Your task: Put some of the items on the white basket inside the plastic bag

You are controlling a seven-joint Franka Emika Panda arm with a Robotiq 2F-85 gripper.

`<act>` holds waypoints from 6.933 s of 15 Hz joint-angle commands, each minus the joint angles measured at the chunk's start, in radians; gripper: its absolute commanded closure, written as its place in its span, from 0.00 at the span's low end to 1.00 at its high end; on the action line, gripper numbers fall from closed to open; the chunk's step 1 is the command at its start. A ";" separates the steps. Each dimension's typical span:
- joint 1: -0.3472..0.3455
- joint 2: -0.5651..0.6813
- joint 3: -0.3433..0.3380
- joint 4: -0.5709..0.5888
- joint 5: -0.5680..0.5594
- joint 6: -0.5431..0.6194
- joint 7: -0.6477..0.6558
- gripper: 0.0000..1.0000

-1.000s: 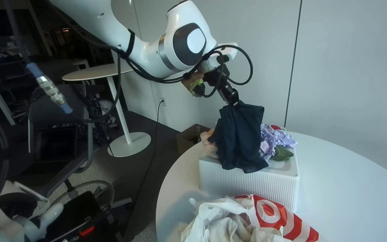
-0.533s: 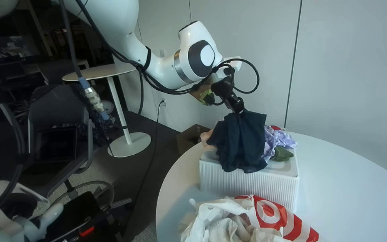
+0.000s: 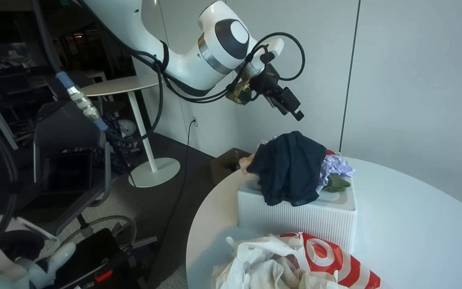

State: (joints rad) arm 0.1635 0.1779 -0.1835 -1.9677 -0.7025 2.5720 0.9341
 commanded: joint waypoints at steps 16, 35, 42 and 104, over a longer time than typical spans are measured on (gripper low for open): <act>-0.066 0.030 0.099 -0.168 0.084 0.072 0.030 0.00; -0.024 0.175 0.056 -0.035 0.150 0.150 -0.047 0.42; -0.032 0.155 0.044 -0.055 0.203 0.123 -0.060 0.93; -0.206 -0.527 0.126 -0.372 -0.675 -0.284 1.104 0.94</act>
State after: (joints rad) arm -0.0498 -0.4386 -0.0535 -2.4303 -1.3196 2.2157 1.9956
